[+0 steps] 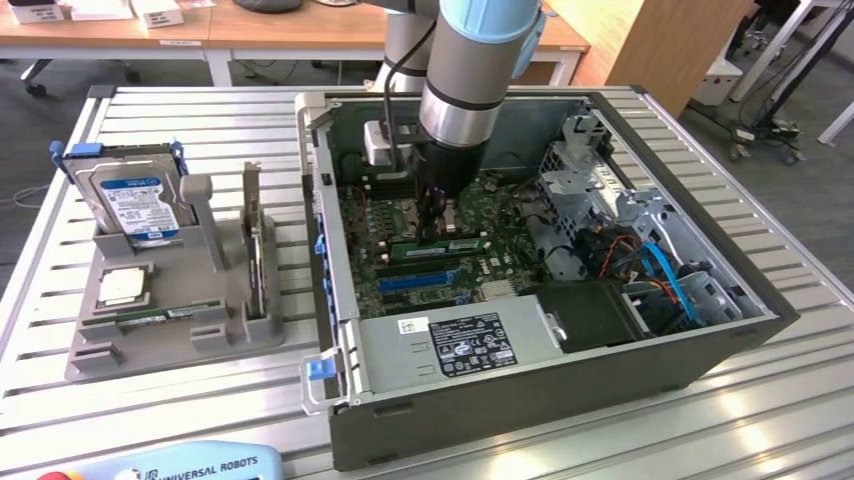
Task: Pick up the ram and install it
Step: 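Press down the ram until it locks into place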
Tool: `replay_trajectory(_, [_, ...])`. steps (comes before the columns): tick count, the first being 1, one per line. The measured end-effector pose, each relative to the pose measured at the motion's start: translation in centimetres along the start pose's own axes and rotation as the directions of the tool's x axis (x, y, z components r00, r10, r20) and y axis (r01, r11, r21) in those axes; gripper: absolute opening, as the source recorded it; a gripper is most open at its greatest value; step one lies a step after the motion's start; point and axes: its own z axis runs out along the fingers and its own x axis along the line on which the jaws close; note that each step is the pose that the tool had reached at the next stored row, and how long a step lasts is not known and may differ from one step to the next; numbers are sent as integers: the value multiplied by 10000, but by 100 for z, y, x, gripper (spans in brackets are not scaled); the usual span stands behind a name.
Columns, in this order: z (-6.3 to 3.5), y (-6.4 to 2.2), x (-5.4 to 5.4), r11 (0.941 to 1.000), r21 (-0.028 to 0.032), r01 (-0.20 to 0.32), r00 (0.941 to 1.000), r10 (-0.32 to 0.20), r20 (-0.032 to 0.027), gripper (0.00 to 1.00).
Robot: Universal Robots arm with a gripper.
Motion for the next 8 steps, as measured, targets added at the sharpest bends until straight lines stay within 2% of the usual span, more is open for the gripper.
replay_trajectory(8, [12, 0, 0, 10000, -1, -1, 10000, 1, 0, 10])
